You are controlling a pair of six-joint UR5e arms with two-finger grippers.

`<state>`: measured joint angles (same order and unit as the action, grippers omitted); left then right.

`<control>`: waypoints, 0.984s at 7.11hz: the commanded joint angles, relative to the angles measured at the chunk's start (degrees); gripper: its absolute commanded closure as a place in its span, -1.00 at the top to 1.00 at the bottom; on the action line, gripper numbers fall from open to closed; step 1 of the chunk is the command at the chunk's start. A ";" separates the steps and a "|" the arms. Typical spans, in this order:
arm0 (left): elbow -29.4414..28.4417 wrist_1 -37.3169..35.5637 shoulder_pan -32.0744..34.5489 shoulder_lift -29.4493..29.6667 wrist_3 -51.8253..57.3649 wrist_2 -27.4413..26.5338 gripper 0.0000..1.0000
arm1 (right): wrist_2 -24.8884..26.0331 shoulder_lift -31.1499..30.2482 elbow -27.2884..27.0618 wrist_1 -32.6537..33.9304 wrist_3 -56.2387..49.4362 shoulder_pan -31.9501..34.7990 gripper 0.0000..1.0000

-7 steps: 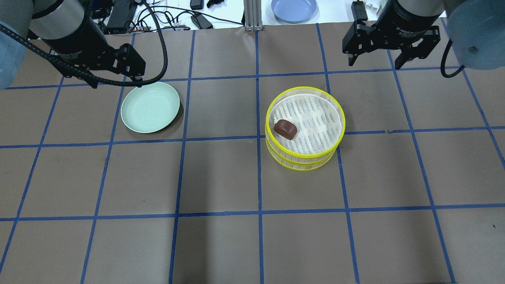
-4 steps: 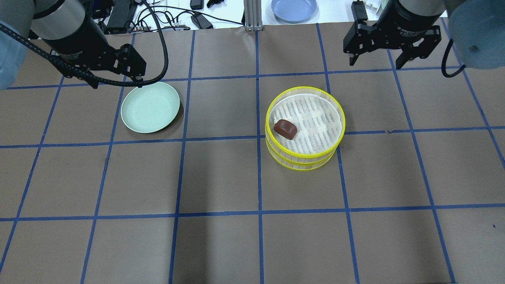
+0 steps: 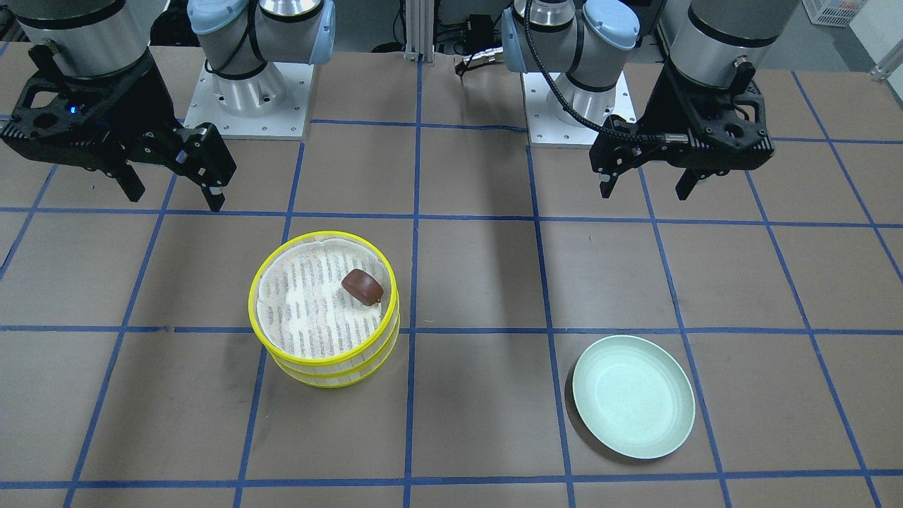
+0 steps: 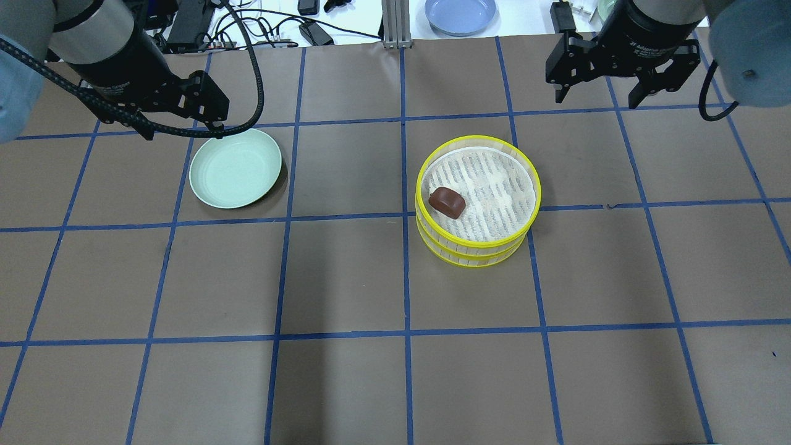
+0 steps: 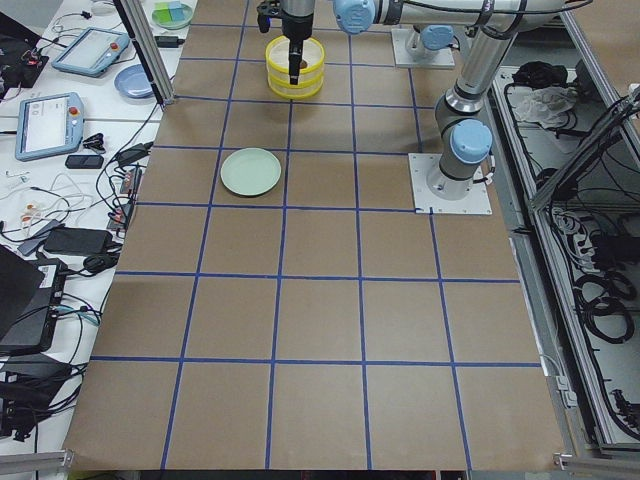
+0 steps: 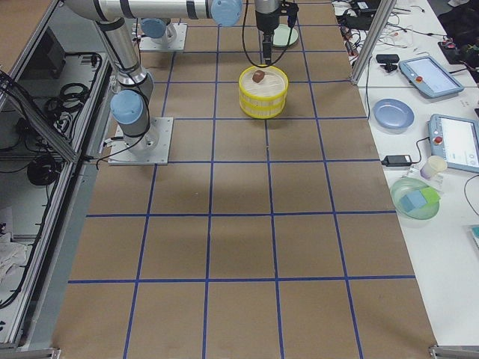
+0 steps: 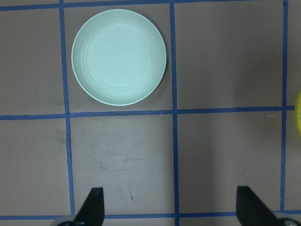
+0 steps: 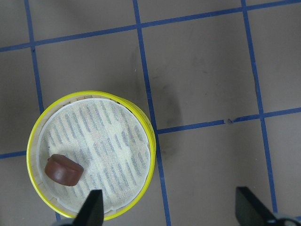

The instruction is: Stack buns with steamer

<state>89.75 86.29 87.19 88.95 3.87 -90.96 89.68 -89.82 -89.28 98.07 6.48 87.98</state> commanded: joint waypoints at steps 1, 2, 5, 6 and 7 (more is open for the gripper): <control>0.07 0.11 0.00 0.09 0.00 -0.01 1.00 | 0.06 -0.18 -0.01 -0.16 -0.07 0.00 1.00; 0.33 0.11 0.00 0.09 0.00 0.08 1.00 | 0.06 -0.27 -0.01 -0.60 -0.07 0.00 1.00; 0.95 -0.33 0.00 0.09 0.00 0.17 1.00 | -0.03 -0.01 -0.10 -0.25 -0.24 0.00 1.00; 1.04 -0.42 0.00 0.09 0.00 0.26 1.00 | 0.06 0.00 -0.10 -0.51 -0.33 0.00 1.00; 1.04 -0.24 0.00 0.09 0.00 0.17 1.00 | -0.12 0.17 -0.10 0.27 -0.33 0.00 1.00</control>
<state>90.73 85.97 87.19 89.02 3.87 -90.77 89.68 -89.80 -89.37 97.78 6.20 87.98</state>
